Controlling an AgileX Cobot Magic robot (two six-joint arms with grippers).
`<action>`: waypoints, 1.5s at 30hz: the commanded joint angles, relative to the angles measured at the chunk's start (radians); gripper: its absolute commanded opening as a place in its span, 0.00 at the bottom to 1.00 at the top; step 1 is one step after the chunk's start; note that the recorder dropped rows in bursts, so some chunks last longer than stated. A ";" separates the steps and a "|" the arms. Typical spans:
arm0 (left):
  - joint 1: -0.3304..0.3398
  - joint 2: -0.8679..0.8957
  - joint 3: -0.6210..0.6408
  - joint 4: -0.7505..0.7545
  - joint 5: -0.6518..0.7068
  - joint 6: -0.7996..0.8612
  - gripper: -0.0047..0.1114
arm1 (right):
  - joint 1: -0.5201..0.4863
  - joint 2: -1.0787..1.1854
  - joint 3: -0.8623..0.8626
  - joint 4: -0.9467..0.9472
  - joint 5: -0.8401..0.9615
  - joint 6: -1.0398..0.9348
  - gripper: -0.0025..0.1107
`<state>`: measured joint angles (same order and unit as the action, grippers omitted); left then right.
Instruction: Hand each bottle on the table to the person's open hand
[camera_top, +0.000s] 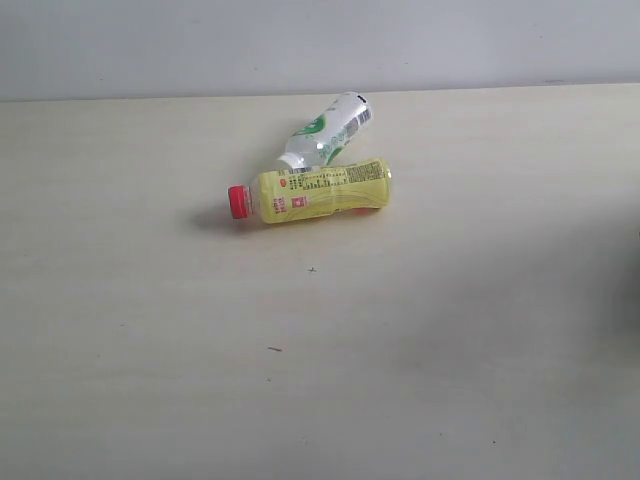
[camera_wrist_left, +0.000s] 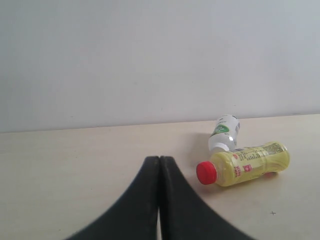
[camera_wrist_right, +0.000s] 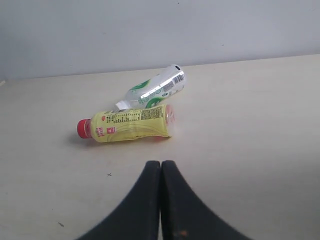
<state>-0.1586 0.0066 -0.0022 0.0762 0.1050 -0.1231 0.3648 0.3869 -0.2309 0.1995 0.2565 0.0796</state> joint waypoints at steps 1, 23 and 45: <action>0.002 -0.007 0.002 -0.006 -0.003 0.001 0.04 | -0.004 -0.005 0.004 0.002 -0.018 -0.005 0.02; 0.002 -0.007 0.002 -0.006 -0.003 0.001 0.04 | -0.004 -0.274 0.004 0.008 -0.019 -0.025 0.02; 0.002 -0.007 0.002 -0.006 -0.003 0.001 0.04 | -0.004 -0.387 0.004 0.010 -0.016 -0.025 0.02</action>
<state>-0.1586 0.0066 -0.0022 0.0762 0.1050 -0.1231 0.3648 0.0046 -0.2309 0.2110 0.2465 0.0629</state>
